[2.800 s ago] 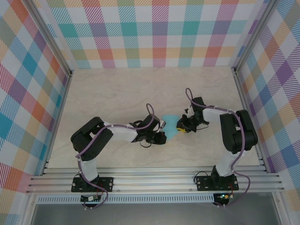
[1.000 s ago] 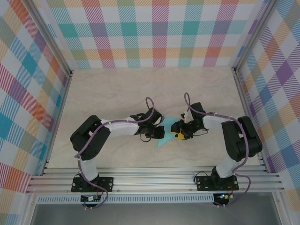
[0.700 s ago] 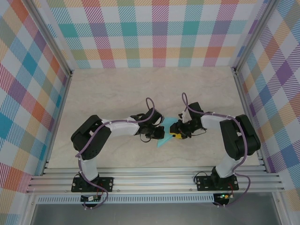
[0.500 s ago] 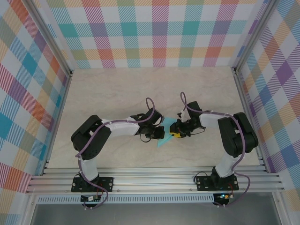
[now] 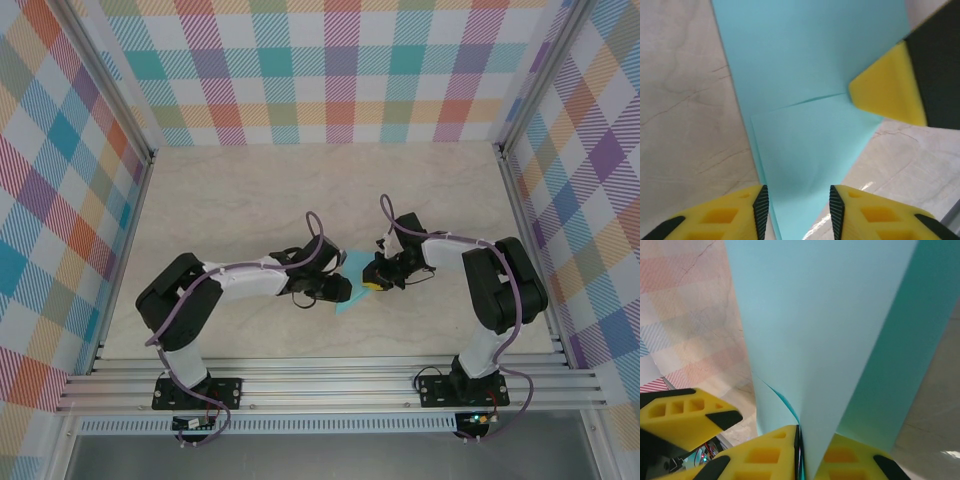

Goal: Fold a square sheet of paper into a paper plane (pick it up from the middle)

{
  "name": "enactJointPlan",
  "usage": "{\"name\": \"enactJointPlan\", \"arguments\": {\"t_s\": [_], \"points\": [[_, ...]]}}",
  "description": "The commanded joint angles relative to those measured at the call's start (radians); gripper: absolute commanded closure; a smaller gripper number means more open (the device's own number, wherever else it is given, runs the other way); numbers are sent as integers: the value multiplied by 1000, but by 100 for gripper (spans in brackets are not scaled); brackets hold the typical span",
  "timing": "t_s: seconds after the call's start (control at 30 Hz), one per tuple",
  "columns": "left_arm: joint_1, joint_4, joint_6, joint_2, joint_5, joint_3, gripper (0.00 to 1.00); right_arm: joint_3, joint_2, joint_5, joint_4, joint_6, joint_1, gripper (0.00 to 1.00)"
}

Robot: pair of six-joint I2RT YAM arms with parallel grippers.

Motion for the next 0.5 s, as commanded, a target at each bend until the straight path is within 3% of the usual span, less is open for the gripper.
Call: {"name": "enactJointPlan", "arguments": {"t_s": [0.0,0.47], "points": [[-48,-64,52,-28,-75,14,58,25,-22,4,-30,10,8,87],[-156,-128,87,10,-236,86,54,41,-33,2,-54,16,11,87]]}}
